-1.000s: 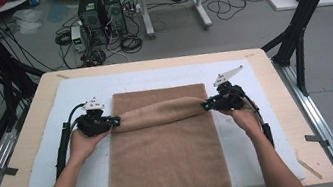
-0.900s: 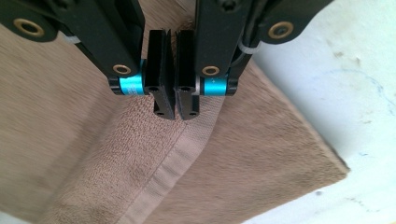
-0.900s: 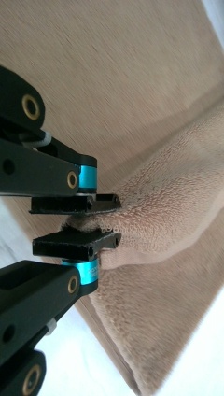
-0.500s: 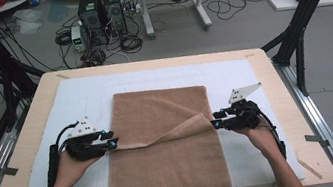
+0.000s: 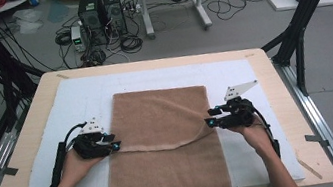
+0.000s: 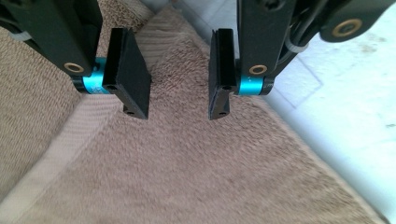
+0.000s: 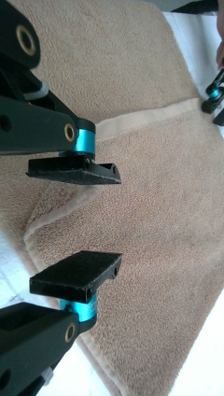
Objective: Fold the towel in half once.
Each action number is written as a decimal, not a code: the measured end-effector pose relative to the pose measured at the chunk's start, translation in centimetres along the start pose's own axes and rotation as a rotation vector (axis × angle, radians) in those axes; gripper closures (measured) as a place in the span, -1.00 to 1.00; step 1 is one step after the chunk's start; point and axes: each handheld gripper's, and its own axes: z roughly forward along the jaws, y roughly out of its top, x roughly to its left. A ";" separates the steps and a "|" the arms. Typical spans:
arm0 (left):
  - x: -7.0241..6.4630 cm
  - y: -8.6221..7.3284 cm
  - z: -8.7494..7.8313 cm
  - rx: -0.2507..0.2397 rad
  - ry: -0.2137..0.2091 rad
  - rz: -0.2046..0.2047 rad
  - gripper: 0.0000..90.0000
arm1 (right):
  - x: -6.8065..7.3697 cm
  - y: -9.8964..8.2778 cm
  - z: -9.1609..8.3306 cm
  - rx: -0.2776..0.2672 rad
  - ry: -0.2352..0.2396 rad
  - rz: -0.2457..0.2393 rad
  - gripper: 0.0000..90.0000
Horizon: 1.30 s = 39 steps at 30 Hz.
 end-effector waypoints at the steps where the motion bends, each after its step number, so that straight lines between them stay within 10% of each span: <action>1: 0.0 -0.2 0.0 -0.014 0.003 -0.008 0.32 | 0.0 0.0 0.1 0.011 0.000 -0.002 0.21; 12: -0.8 -0.5 0.0 -0.035 0.042 0.033 0.78 | 1.8 -2.1 3.8 0.203 0.034 -0.037 0.32; 16: -0.9 -0.5 -0.3 -0.040 0.033 0.025 0.90 | 1.8 -2.4 3.5 0.188 0.069 -0.058 0.86; 26: -2.4 0.5 -3.7 -0.122 -0.013 0.018 0.91 | 2.1 -1.5 0.3 0.102 0.073 -0.074 0.88; 36: -7.1 -1.7 -7.3 -0.136 -0.081 0.063 0.91 | 6.3 -3.4 -2.6 0.097 0.152 -0.137 0.88; 39: -7.8 -2.2 -7.9 -0.136 -0.099 0.065 0.69 | 7.0 -4.1 -3.3 0.083 0.189 -0.122 0.60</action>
